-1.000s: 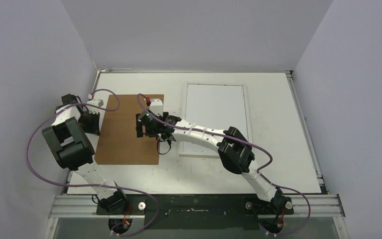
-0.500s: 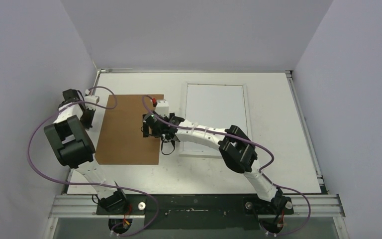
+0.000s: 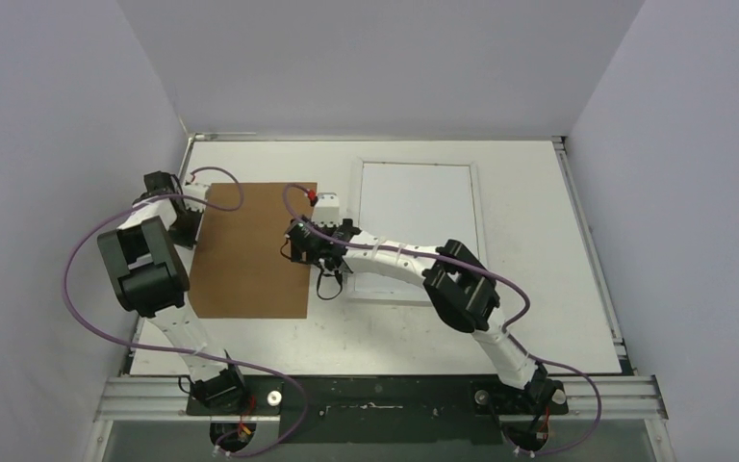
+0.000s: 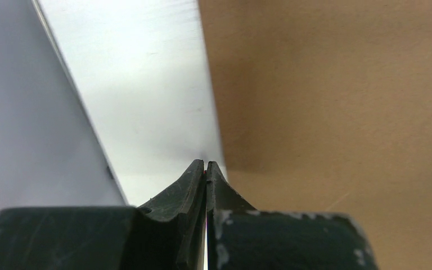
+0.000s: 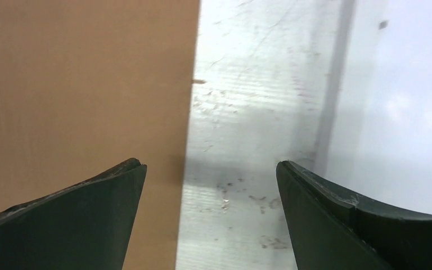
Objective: Put the photo into the frame
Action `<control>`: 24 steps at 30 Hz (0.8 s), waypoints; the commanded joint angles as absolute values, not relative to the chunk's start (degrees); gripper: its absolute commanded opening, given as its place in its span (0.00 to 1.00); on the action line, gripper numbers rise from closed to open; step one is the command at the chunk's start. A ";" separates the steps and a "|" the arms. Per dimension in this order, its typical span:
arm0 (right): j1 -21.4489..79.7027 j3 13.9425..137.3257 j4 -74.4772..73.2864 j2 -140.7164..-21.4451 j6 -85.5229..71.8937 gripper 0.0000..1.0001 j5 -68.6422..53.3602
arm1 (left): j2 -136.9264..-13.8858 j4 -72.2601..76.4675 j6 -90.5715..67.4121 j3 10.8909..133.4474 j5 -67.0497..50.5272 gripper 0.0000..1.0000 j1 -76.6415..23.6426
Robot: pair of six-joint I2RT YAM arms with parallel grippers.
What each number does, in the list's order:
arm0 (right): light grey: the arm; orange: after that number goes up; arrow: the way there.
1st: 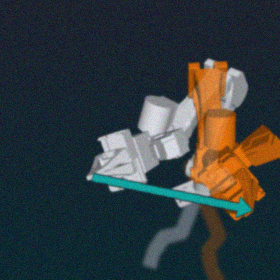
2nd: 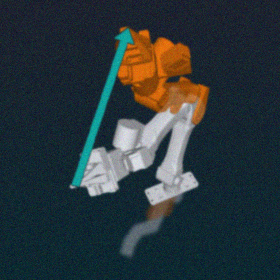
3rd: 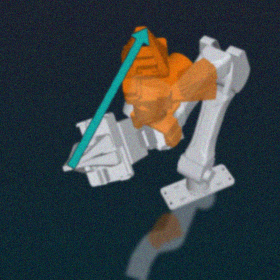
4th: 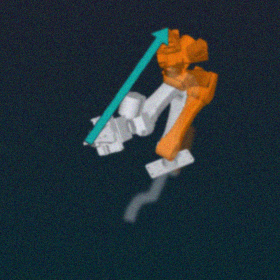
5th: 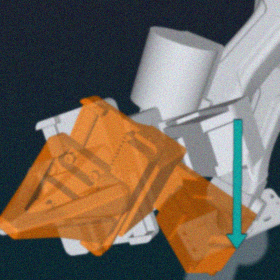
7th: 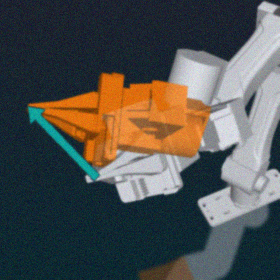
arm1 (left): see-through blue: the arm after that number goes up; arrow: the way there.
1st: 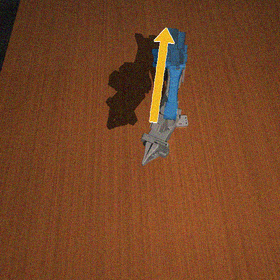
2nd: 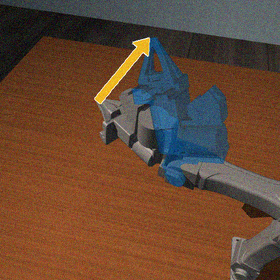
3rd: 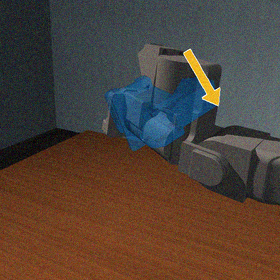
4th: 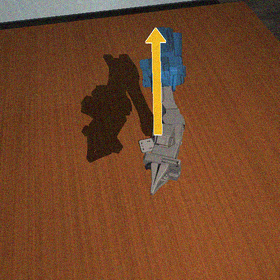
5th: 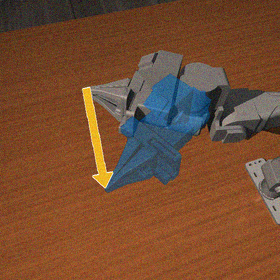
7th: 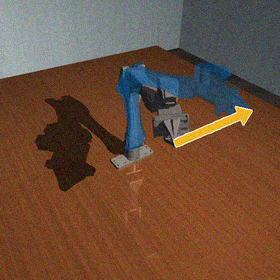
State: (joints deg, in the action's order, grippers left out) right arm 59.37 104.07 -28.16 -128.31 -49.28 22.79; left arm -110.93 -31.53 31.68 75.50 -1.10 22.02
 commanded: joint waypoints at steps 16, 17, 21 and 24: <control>59.20 120.86 -39.99 -131.30 -50.55 0.90 27.79 | -110.84 -35.41 28.59 78.26 -7.83 0.00 21.05; 58.22 119.97 -39.31 -131.80 -52.42 0.90 23.96 | -110.84 -35.42 28.57 78.26 -7.92 0.00 21.04; 57.39 106.07 -26.23 -125.95 -52.67 0.90 18.06 | -110.44 -35.27 28.60 77.71 -8.16 0.00 21.16; 59.64 119.71 -38.72 -130.90 -50.50 0.90 26.45 | -110.35 -35.19 28.83 77.59 -8.10 0.00 21.18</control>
